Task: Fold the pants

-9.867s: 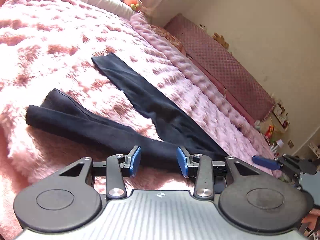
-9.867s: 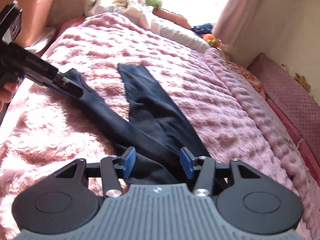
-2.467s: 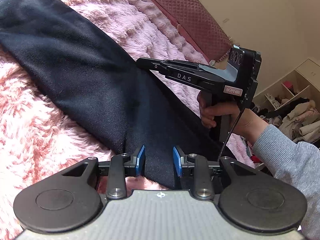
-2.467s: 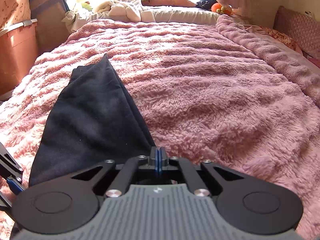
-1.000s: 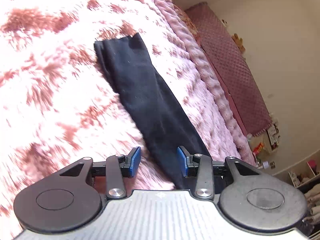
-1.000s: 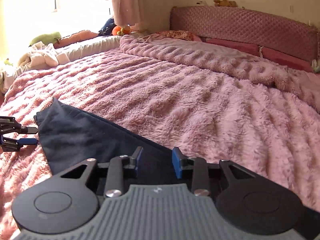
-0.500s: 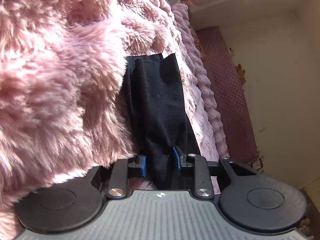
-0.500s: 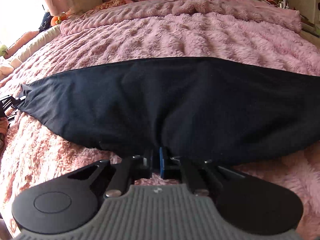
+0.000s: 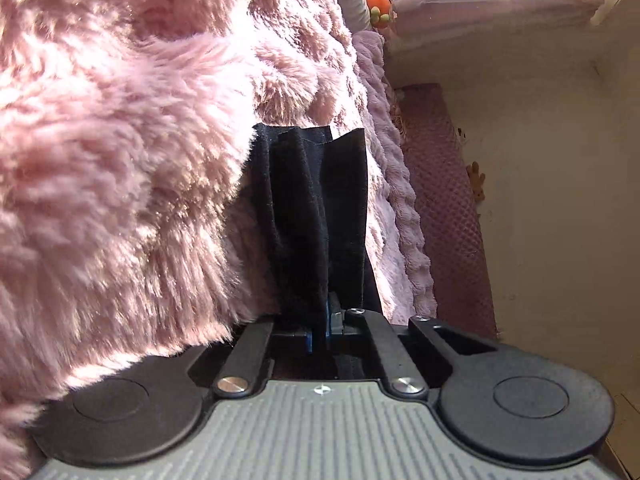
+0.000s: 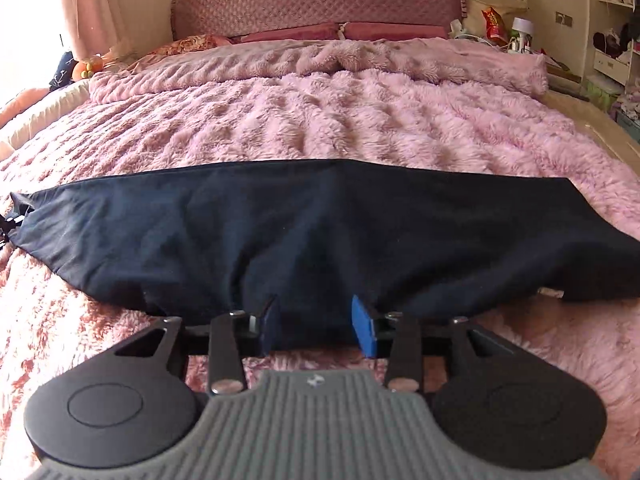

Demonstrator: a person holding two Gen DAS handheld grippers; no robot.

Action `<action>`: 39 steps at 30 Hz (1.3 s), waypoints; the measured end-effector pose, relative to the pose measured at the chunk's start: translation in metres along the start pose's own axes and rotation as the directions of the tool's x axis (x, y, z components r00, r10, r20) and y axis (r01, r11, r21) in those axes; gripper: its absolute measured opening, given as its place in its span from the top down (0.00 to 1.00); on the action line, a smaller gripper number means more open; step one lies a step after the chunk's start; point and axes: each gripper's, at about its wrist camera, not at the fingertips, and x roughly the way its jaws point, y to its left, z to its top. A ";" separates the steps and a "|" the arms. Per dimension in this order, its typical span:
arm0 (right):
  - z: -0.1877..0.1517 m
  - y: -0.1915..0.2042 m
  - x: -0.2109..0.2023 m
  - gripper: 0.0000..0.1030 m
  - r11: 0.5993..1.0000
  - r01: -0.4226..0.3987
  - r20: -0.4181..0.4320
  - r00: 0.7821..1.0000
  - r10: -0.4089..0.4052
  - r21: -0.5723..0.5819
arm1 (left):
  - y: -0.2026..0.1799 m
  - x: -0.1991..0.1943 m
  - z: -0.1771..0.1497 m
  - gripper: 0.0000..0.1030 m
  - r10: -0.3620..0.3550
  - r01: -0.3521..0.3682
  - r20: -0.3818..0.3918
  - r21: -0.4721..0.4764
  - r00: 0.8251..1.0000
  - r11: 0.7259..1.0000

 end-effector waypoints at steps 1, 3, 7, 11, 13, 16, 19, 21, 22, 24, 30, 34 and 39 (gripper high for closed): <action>-0.004 -0.002 -0.001 0.64 1.000 -0.002 0.003 1.000 0.002 0.005 | 0.000 0.001 0.000 0.95 -0.001 0.001 0.000 -0.001 1.000 1.000; -0.007 -0.003 -0.001 0.63 1.000 -0.014 0.008 1.000 0.014 0.004 | 0.005 0.002 0.001 0.89 0.007 -0.007 0.006 -0.033 1.000 0.999; -0.008 0.001 0.004 0.63 1.000 -0.021 0.007 1.000 0.021 -0.015 | 0.021 -0.002 0.004 0.88 -0.064 0.066 0.025 -0.096 0.998 0.993; -0.006 -0.014 0.010 0.63 0.987 -0.063 -0.020 0.998 0.067 0.145 | 0.027 -0.005 0.009 0.88 -0.120 0.135 0.133 -0.113 0.984 0.984; -0.003 -0.020 0.009 0.64 0.979 -0.077 -0.019 0.996 0.082 0.187 | 0.026 0.001 0.012 0.88 -0.121 0.139 0.150 -0.111 0.981 0.984; 0.001 -0.020 0.004 0.64 0.984 -0.066 -0.022 0.997 0.071 0.165 | 0.028 0.011 0.020 0.88 -0.125 0.147 0.162 -0.130 0.979 0.981; 0.002 -0.020 -0.001 0.64 0.990 -0.061 -0.017 0.998 0.064 0.130 | 0.026 0.016 0.027 0.96 -0.075 0.097 0.135 -0.167 0.988 0.981; 0.000 -0.021 -0.003 0.64 0.990 -0.066 -0.013 0.998 0.068 0.128 | 0.014 0.014 0.028 0.96 -0.057 0.077 0.136 -0.142 0.989 0.987; -0.002 -0.022 -0.003 0.64 0.989 -0.073 -0.009 0.997 0.075 0.132 | 0.009 0.011 0.027 0.96 -0.056 0.076 0.144 -0.131 0.988 0.989; -0.005 -0.026 -0.006 0.64 0.987 -0.081 0.009 0.997 0.081 0.140 | -0.008 0.005 0.026 0.96 -0.038 0.056 0.151 -0.115 0.988 0.992; 0.002 -0.049 -0.047 0.64 0.999 -0.035 0.204 0.979 0.028 0.032 | -0.106 -0.041 0.004 0.96 -0.061 0.038 0.224 0.107 0.973 0.994; 0.002 -0.084 -0.066 0.64 0.994 0.028 0.269 0.961 -0.056 0.109 | -0.185 -0.056 -0.029 0.96 -0.112 0.066 0.224 0.205 0.968 0.977; 0.003 -0.129 -0.080 0.62 0.988 0.042 0.313 0.946 -0.088 0.150 | -0.289 -0.068 -0.098 0.96 -0.139 0.055 0.213 0.359 0.967 0.932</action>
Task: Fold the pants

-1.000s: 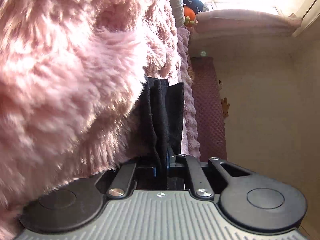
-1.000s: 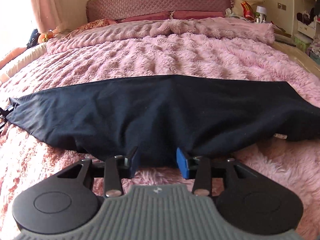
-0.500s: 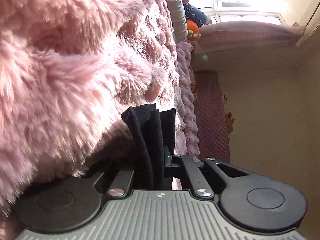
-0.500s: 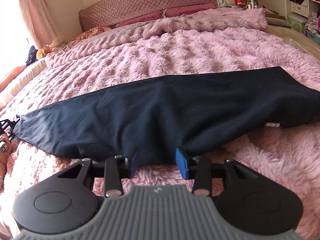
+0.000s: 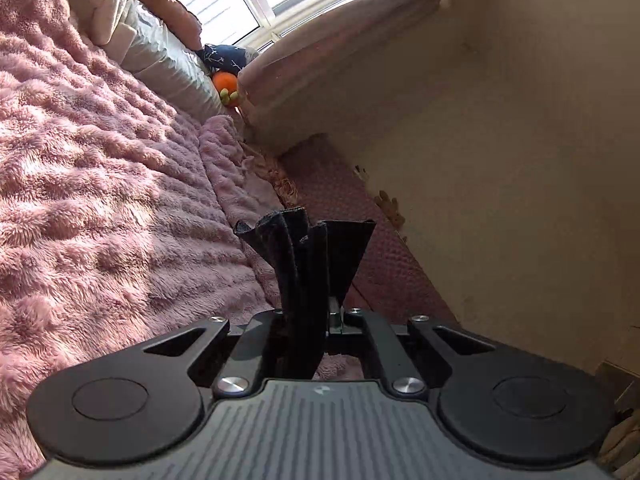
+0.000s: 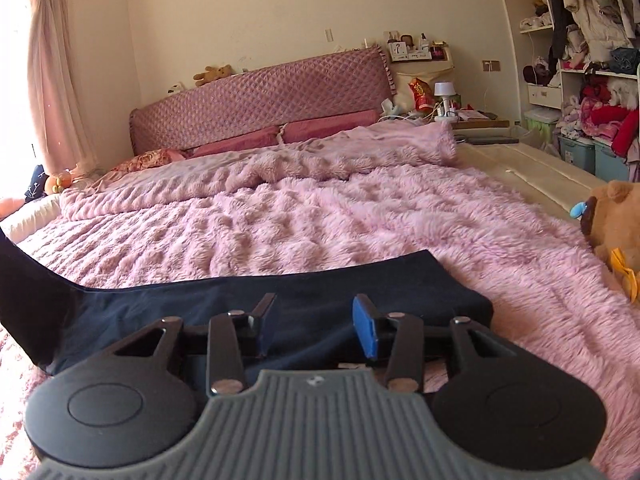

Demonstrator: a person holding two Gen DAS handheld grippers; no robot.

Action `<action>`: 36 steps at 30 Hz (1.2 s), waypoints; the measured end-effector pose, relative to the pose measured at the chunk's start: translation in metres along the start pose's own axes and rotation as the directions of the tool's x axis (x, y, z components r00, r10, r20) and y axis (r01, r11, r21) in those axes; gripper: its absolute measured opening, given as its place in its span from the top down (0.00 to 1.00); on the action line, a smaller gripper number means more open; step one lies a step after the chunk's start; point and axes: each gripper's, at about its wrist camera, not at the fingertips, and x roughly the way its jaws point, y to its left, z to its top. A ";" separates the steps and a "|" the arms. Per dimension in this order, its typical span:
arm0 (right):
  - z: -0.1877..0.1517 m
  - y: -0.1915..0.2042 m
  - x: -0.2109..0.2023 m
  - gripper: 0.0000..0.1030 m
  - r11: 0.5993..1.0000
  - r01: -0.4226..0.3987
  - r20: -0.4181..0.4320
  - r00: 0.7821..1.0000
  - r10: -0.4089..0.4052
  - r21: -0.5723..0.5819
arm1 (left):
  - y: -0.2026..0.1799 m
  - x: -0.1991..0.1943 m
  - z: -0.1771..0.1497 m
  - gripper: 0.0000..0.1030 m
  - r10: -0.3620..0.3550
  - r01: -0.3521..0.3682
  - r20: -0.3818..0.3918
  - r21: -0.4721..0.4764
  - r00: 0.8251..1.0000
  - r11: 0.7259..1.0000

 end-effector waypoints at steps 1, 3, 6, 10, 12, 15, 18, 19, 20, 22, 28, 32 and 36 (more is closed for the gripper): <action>0.002 -0.009 -0.002 0.58 1.000 0.004 0.021 1.000 -0.004 -0.003 | -0.022 -0.004 -0.008 0.96 -0.018 0.018 -0.008 0.014 1.000 1.000; 0.004 -0.023 0.000 0.57 1.000 0.028 0.050 0.998 -0.029 0.007 | -0.067 -0.007 -0.026 0.96 -0.049 0.051 -0.038 0.052 0.998 0.997; 0.012 -0.049 0.020 0.56 0.998 0.044 0.015 0.999 -0.045 0.050 | -0.133 -0.017 -0.061 0.96 -0.055 0.065 -0.062 0.175 0.997 0.982; 0.011 -0.087 0.055 0.58 0.985 -0.046 -0.101 0.993 0.063 0.166 | -0.199 -0.023 -0.123 0.96 -0.084 0.114 -0.124 0.262 0.989 0.958; -0.007 -0.104 0.075 0.64 0.975 -0.105 -0.177 0.974 0.140 0.195 | -0.223 -0.020 -0.158 0.96 -0.093 0.135 -0.152 0.295 0.984 0.946; -0.033 -0.134 0.078 1.00 0.969 0.014 -0.228 0.973 0.044 0.246 | -0.250 -0.012 -0.226 0.96 -0.098 0.168 -0.222 0.324 0.970 0.931; -0.024 -0.153 0.066 1.00 0.954 0.091 -0.230 0.973 -0.024 0.285 | -0.263 -0.009 -0.290 0.96 -0.112 0.211 -0.302 0.320 0.947 0.924; -0.018 -0.153 0.059 0.91 0.963 0.146 -0.215 0.972 -0.097 0.227 | -0.265 -0.008 -0.312 0.96 -0.114 0.225 -0.329 0.322 0.937 0.920; -0.012 -0.157 0.049 0.87 0.961 0.177 -0.181 0.973 -0.140 0.210 | -0.269 -0.009 -0.336 0.96 -0.112 0.236 -0.353 0.332 0.929 0.914; -0.007 -0.174 0.035 0.81 0.945 0.144 -0.158 0.982 -0.101 0.294 | -0.270 -0.009 -0.378 0.96 -0.086 0.231 -0.375 0.361 0.923 0.903; 0.007 -0.202 0.000 0.76 0.924 0.079 -0.078 0.996 -0.053 0.373 | -0.262 -0.023 -0.476 0.96 0.002 0.216 -0.420 0.471 0.907 0.855; 0.017 -0.215 -0.014 0.73 0.906 0.040 -0.032 0.999 -0.029 0.421 | -0.276 -0.061 -0.532 0.96 0.047 0.201 -0.324 0.688 0.945 0.697; 0.021 -0.224 -0.025 0.71 0.890 0.021 -0.006 1.000 -0.021 0.456 | -0.279 -0.078 -0.574 0.96 0.109 0.139 -0.231 0.833 0.967 0.536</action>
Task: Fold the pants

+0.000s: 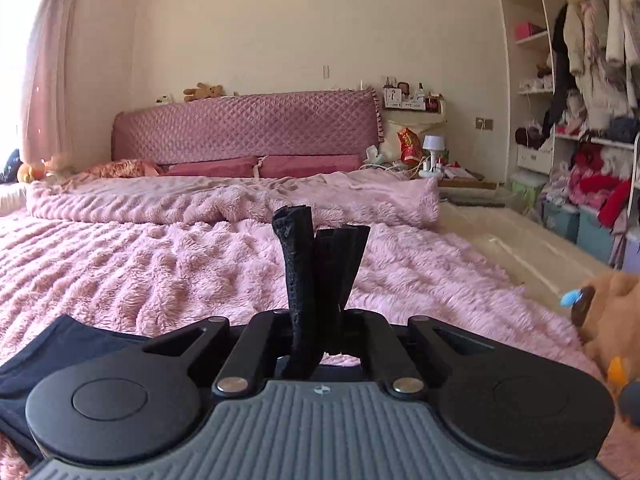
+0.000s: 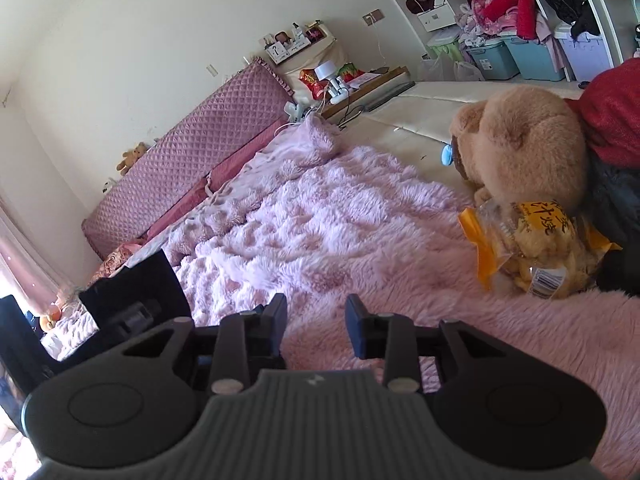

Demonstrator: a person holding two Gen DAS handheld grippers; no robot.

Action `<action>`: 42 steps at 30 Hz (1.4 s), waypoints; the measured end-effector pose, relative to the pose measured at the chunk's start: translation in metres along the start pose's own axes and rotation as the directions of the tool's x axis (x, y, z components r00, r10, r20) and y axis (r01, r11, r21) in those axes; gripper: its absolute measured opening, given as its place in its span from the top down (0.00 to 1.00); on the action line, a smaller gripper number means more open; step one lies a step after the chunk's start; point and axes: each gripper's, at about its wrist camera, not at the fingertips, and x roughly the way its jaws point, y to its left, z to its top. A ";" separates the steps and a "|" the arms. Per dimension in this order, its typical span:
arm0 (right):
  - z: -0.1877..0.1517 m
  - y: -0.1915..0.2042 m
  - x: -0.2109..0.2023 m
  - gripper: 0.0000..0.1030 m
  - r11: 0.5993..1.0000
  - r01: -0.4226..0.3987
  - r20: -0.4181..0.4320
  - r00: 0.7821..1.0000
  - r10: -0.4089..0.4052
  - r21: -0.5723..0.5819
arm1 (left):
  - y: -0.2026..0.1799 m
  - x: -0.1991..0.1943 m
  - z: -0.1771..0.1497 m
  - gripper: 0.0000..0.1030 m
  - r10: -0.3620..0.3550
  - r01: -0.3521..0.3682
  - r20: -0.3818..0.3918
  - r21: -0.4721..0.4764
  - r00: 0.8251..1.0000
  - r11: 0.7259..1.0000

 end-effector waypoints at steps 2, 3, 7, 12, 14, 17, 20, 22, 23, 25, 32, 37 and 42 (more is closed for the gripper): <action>0.003 -0.003 -0.004 0.70 1.000 0.002 0.009 1.000 -0.002 0.014 | -0.016 -0.001 -0.011 0.96 0.021 -0.019 -0.023 0.052 1.000 0.998; 0.003 -0.005 -0.006 0.70 1.000 0.004 0.011 1.000 -0.004 0.020 | -0.020 -0.001 -0.014 0.96 0.016 -0.014 -0.036 0.055 0.999 0.998; 0.007 -0.011 -0.010 0.70 0.999 0.003 0.018 1.000 -0.004 0.049 | -0.037 0.002 -0.026 0.96 0.003 0.006 -0.101 0.089 0.995 0.996; 0.009 -0.017 -0.015 0.70 0.998 -0.002 0.026 1.000 0.001 0.069 | -0.047 0.019 -0.048 0.93 0.052 -0.023 -0.200 0.143 0.978 0.989; 0.009 -0.021 -0.016 0.70 0.997 0.004 0.026 1.000 -0.006 0.077 | -0.057 0.025 -0.054 0.86 0.026 0.055 -0.272 0.285 0.962 0.957; 0.010 -0.025 -0.015 0.69 0.996 0.004 0.012 1.000 -0.005 0.091 | -0.045 -0.001 -0.057 0.63 -0.140 0.222 -0.232 0.375 0.963 0.900; 0.009 -0.028 -0.013 0.69 0.995 0.000 0.000 1.000 0.000 0.097 | 0.009 -0.029 -0.044 0.42 -0.398 0.445 -0.253 0.165 0.882 0.880; 0.009 -0.029 -0.010 0.68 0.995 -0.011 -0.004 1.000 0.011 0.102 | 0.055 -0.039 -0.033 0.42 -0.479 0.492 -0.262 -0.020 0.838 0.870; 0.007 -0.030 -0.008 0.68 0.994 -0.025 -0.015 1.000 0.027 0.110 | 0.090 -0.044 -0.027 0.42 -0.504 0.482 -0.252 -0.145 0.826 0.864; 0.001 -0.033 0.005 0.56 0.985 -0.079 -0.090 0.992 0.094 0.153 | 0.149 -0.050 -0.023 0.37 -0.502 0.415 -0.238 -0.336 0.831 0.846; -0.063 -0.028 0.062 0.24 0.763 -0.239 -0.309 0.811 0.496 0.600 | 0.361 -0.046 -0.081 0.35 -0.431 0.059 -0.282 -0.777 0.857 0.626; -0.097 -0.010 0.084 0.27 0.785 -0.210 -0.327 0.824 0.463 0.583 | 0.421 -0.027 -0.125 0.35 -0.427 -0.007 -0.235 -0.882 0.873 0.471; -0.117 -0.025 0.105 0.28 0.591 -0.248 -0.126 0.846 0.519 0.768 | 0.444 0.023 -0.146 0.35 -0.473 0.046 -0.102 -0.956 0.875 0.291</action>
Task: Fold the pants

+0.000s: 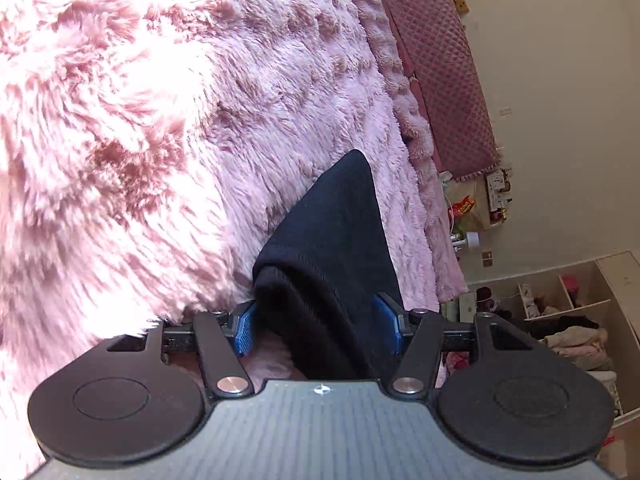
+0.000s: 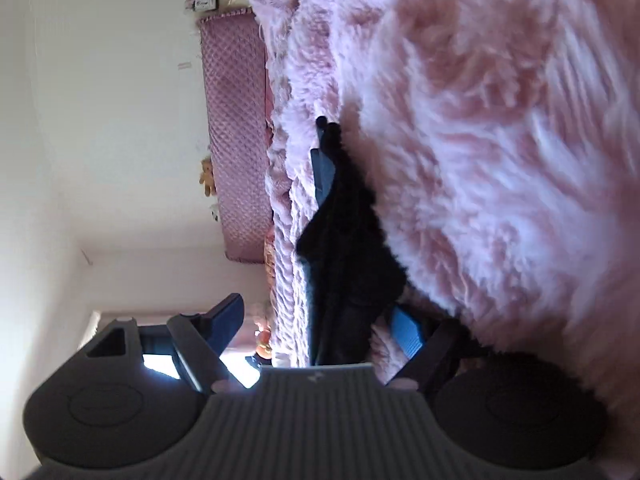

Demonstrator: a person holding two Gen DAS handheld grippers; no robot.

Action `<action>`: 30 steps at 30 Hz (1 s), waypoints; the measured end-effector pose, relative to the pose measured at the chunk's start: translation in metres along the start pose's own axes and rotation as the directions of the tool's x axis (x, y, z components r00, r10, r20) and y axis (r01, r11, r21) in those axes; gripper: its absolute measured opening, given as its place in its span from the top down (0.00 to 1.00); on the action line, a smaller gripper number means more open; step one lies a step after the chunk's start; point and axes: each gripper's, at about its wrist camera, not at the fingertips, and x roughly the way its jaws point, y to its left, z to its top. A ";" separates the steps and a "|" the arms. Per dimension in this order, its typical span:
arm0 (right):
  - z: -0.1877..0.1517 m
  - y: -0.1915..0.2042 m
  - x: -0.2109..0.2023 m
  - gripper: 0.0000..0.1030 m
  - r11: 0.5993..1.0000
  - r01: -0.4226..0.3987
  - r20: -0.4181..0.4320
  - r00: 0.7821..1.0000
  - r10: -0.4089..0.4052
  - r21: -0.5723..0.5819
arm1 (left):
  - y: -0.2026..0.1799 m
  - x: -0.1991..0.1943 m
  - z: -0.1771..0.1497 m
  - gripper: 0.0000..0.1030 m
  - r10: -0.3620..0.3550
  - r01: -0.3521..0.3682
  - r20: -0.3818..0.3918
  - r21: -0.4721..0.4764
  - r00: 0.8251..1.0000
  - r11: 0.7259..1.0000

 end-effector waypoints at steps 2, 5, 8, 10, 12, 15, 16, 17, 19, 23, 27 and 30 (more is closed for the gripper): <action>-0.001 0.003 0.012 0.29 0.999 0.031 -0.003 1.000 -0.031 -0.045 | 0.002 0.015 0.010 0.35 -0.009 0.009 -0.006 0.000 1.000 1.000; -0.009 0.007 0.025 0.29 0.992 0.017 0.035 0.999 -0.013 -0.127 | 0.006 0.032 0.019 0.35 -0.022 0.022 0.006 -0.017 1.000 1.000; -0.015 0.005 0.034 0.50 0.992 0.038 0.105 0.994 -0.026 -0.117 | -0.001 0.044 0.027 0.39 -0.052 0.052 -0.019 0.016 0.998 0.999; -0.020 0.004 0.037 0.73 0.993 0.068 0.148 0.988 -0.054 -0.094 | -0.013 0.051 0.032 0.77 0.044 -0.038 -0.090 0.066 0.995 0.997; -0.025 0.007 0.035 0.77 0.992 0.075 0.164 0.985 -0.058 -0.099 | -0.020 0.051 0.036 0.88 0.097 -0.088 -0.143 0.065 0.985 0.994; -0.026 0.013 0.022 0.83 0.997 0.064 0.146 0.988 -0.056 -0.052 | -0.031 0.040 0.044 0.91 0.120 -0.114 -0.217 0.042 0.969 0.993; -0.027 0.016 0.016 0.83 0.998 0.051 0.137 0.990 -0.045 -0.035 | -0.037 0.034 0.044 0.91 0.128 -0.117 -0.224 0.065 0.966 0.991; -0.030 0.019 0.009 0.83 0.999 0.042 0.124 0.992 -0.039 -0.026 | -0.044 0.024 0.039 0.91 0.142 -0.119 -0.229 0.111 0.963 0.987; -0.040 0.030 -0.013 0.83 0.998 0.049 0.100 0.994 -0.045 -0.039 | -0.053 0.003 0.027 0.91 0.162 -0.123 -0.243 0.169 0.956 0.978; -0.060 0.041 -0.062 0.83 0.993 0.097 0.055 0.994 -0.093 -0.069 | -0.041 -0.037 -0.006 0.91 0.208 -0.153 -0.285 0.204 0.936 0.967; -0.082 0.029 -0.103 0.83 0.983 0.167 0.025 0.986 -0.165 -0.078 | -0.013 -0.065 -0.036 0.79 0.274 -0.195 -0.260 0.291 0.926 0.936; -0.095 0.017 -0.110 0.83 0.981 0.173 0.055 0.984 -0.168 -0.086 | -0.014 -0.074 -0.046 0.65 0.315 -0.222 -0.179 0.404 0.932 0.887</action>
